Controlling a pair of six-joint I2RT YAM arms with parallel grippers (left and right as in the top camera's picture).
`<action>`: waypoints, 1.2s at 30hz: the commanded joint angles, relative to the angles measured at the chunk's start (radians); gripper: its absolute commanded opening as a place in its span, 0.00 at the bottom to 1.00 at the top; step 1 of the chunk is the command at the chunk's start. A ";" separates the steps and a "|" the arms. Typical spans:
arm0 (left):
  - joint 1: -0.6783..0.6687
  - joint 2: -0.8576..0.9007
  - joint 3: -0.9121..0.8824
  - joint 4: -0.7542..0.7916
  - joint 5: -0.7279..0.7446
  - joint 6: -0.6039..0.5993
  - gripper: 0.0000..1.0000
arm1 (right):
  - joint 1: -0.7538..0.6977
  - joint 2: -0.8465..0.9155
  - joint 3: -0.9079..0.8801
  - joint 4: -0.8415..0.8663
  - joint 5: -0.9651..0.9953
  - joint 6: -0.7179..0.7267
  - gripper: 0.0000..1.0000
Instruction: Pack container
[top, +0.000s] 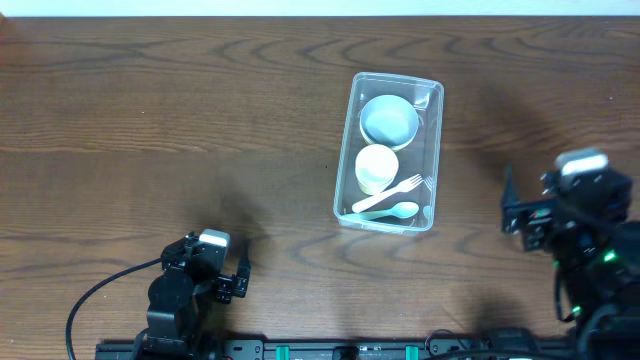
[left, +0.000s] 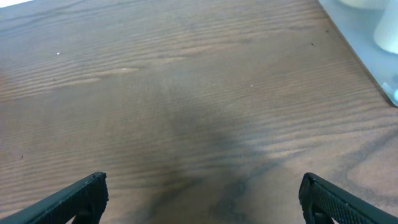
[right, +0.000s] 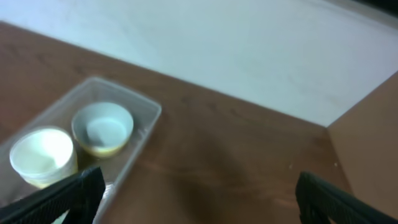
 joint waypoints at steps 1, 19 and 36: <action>0.006 -0.006 -0.005 0.002 0.003 -0.005 0.98 | -0.019 -0.115 -0.183 0.069 -0.006 -0.027 0.99; 0.006 -0.006 -0.005 0.002 0.003 -0.005 0.98 | -0.019 -0.593 -0.738 0.143 -0.034 -0.026 0.99; 0.006 -0.006 -0.005 0.002 0.003 -0.005 0.98 | -0.019 -0.585 -0.845 0.153 -0.059 0.022 0.99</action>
